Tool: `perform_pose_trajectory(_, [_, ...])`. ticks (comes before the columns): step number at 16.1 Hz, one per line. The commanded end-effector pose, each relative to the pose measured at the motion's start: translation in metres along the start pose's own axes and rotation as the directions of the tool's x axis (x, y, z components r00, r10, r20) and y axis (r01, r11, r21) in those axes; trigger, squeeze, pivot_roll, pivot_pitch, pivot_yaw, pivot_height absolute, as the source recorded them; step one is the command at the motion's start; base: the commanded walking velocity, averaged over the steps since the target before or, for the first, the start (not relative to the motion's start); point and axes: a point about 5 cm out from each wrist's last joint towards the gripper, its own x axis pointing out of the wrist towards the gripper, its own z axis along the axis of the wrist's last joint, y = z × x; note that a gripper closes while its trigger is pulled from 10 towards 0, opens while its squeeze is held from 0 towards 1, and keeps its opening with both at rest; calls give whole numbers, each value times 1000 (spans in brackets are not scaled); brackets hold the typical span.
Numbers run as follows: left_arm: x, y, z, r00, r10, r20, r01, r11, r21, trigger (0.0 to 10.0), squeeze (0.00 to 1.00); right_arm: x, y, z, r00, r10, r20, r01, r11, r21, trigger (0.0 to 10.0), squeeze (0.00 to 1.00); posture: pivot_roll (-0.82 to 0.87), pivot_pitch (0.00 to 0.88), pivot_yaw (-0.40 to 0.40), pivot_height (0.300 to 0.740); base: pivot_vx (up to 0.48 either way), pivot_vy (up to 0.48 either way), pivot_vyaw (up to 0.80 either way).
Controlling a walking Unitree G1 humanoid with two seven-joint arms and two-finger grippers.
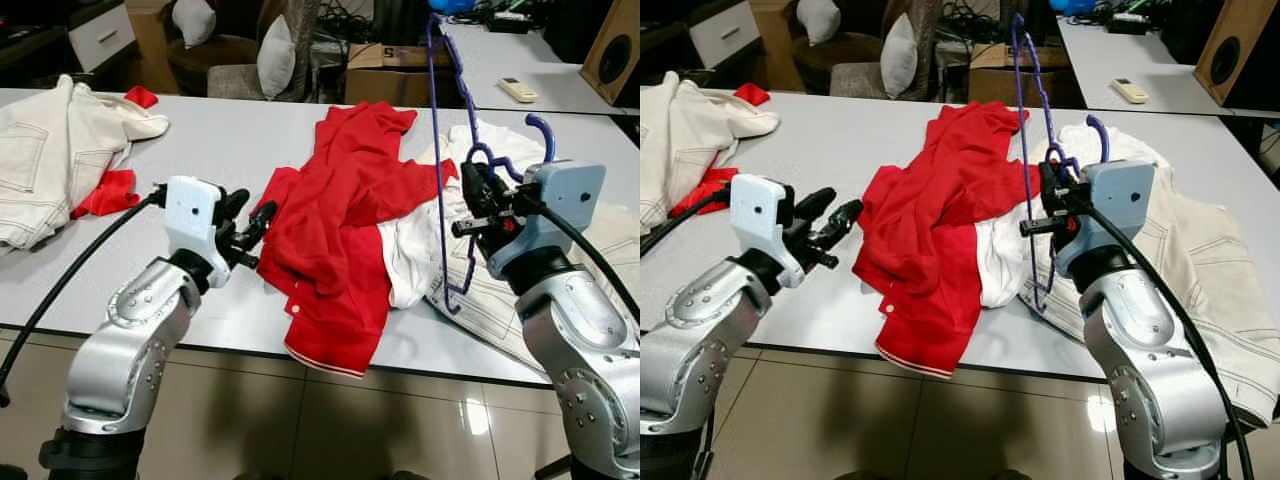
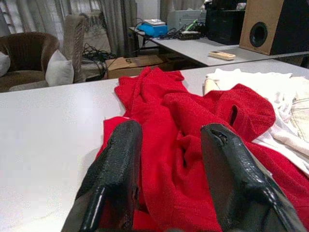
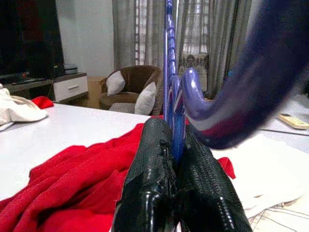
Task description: Hang hanger
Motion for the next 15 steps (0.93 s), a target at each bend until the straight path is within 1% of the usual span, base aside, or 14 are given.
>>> perform_pose_trajectory(1, [0,0,2,1000,13,4,-13,1000,14,10000,180,2,0,1,1000,-3,6,3,1000,4,10000,0,-101,0,30,740,0,0,0])
perform_pose_trajectory(3, [1,0,1,1000,16,-4,-15,1000,17,10000,180,2,3,-4,1000,-5,-9,5,1000,22,10000,0,-100,0,34,740,0,266,0])
perform_pose_trajectory(7, [4,-3,2,1000,3,-5,-3,1000,28,10000,184,2,3,-9,999,-19,-33,20,999,31,10000,0,-101,0,42,740,0,306,0])
perform_pose_trajectory(12, [5,-3,2,1000,-12,-9,12,999,36,10000,184,2,4,-10,999,-17,-37,18,999,29,10000,0,-102,0,44,740,0,314,0])
perform_pose_trajectory(15, [5,-4,1,1000,-22,-13,23,999,41,10000,192,2,5,-10,999,-13,-39,14,999,41,10000,0,-99,0,42,740,0,311,0])
